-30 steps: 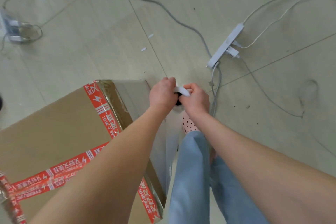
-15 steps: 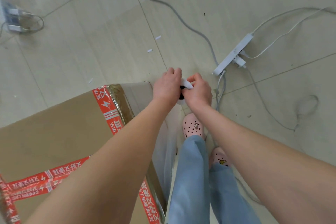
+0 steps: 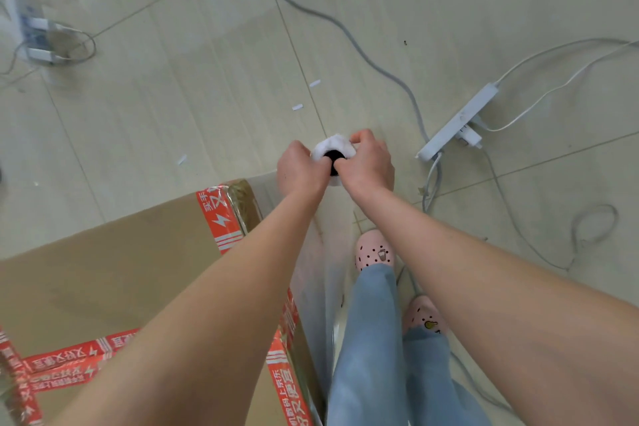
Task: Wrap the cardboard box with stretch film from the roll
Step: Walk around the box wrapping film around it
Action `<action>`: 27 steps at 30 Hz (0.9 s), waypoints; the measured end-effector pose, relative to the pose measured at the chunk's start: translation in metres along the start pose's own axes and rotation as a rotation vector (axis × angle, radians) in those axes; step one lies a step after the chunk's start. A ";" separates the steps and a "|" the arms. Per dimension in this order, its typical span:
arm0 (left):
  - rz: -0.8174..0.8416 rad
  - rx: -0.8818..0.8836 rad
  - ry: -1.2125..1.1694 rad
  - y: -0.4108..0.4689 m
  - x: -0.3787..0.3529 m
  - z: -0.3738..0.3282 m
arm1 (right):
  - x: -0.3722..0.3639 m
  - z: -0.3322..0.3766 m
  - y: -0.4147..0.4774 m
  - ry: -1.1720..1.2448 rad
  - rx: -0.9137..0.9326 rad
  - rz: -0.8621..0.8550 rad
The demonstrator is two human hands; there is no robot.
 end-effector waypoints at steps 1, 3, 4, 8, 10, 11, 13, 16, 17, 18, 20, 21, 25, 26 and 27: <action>0.002 0.065 -0.069 -0.001 0.000 0.007 | -0.003 0.004 0.002 -0.004 0.009 0.014; 0.019 0.070 -0.084 -0.002 -0.002 0.008 | -0.005 0.014 0.006 -0.017 0.044 0.025; 0.033 0.003 -0.022 0.000 -0.002 0.001 | -0.005 0.016 0.009 -0.025 0.053 0.027; 0.100 -0.466 0.312 0.002 -0.005 -0.054 | -0.010 0.019 0.012 -0.080 0.065 0.062; 0.119 -0.596 0.463 0.004 -0.008 -0.069 | -0.012 0.020 0.012 -0.078 0.064 0.062; 0.126 -0.616 0.506 0.006 -0.008 -0.073 | -0.014 0.021 0.013 -0.075 0.066 0.063; 0.137 -0.625 0.544 0.010 -0.009 -0.078 | -0.015 0.025 0.016 -0.081 0.067 0.080; 0.151 -0.587 0.504 0.020 -0.008 -0.079 | -0.016 0.032 0.022 -0.106 0.088 0.103; 0.157 -0.547 0.467 0.026 -0.007 -0.076 | -0.016 0.036 0.024 -0.112 0.092 0.112; 0.155 -0.499 0.427 0.033 -0.004 -0.072 | -0.017 0.042 0.025 -0.115 0.097 0.122; 0.133 -0.405 0.349 0.046 0.002 -0.064 | -0.018 0.054 0.031 -0.110 0.110 0.134; 0.120 -0.353 0.308 0.050 0.006 -0.059 | -0.017 0.058 0.033 -0.105 0.105 0.130; 0.034 -0.113 0.152 0.066 0.027 -0.030 | -0.023 0.064 0.034 -0.070 0.051 0.141; 0.023 -0.050 0.123 0.069 0.032 -0.022 | -0.028 0.067 0.034 -0.046 0.044 0.157; 0.020 -0.001 0.103 0.072 0.036 -0.016 | -0.034 0.072 0.033 -0.023 0.048 0.171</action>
Point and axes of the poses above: each hand's wrist, its own y-axis towards the middle knuckle, its own x-axis out of the back of the hand, z = x × y, the point moved 10 cm from there along y, towards the middle knuckle, and after that the axes turned 9 degrees about -z, right-handed, at the moved point
